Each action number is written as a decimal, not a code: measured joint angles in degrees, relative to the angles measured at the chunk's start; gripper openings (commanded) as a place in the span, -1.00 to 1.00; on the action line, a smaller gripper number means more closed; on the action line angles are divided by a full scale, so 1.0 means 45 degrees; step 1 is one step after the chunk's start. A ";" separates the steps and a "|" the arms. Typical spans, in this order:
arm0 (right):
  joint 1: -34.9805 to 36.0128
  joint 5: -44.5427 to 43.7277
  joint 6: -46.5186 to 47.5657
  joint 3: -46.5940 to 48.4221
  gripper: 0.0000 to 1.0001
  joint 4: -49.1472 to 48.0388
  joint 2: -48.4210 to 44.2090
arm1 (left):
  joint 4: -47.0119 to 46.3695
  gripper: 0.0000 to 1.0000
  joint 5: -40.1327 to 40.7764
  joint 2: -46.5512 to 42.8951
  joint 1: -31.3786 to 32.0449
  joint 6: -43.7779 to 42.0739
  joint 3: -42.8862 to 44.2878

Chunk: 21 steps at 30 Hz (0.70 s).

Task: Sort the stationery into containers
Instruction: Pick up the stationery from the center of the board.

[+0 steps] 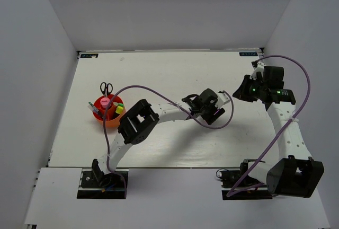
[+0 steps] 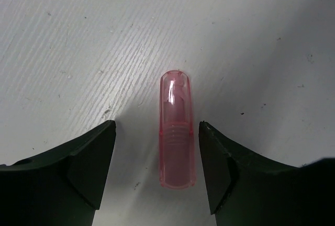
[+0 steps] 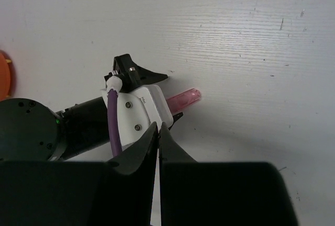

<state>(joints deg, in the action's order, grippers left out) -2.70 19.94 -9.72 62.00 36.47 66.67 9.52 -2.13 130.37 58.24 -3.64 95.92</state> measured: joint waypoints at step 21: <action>-0.0389 0.0699 -0.0083 0.0000 -0.90 -0.0039 0.0000 | 0.0466 0.28 0.0670 0.0466 0.0466 -0.0330 0.0743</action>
<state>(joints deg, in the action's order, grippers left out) -4.45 23.09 -10.09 62.00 36.29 66.67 11.62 0.89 132.46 60.34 -5.13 99.26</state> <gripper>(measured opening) 0.049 0.669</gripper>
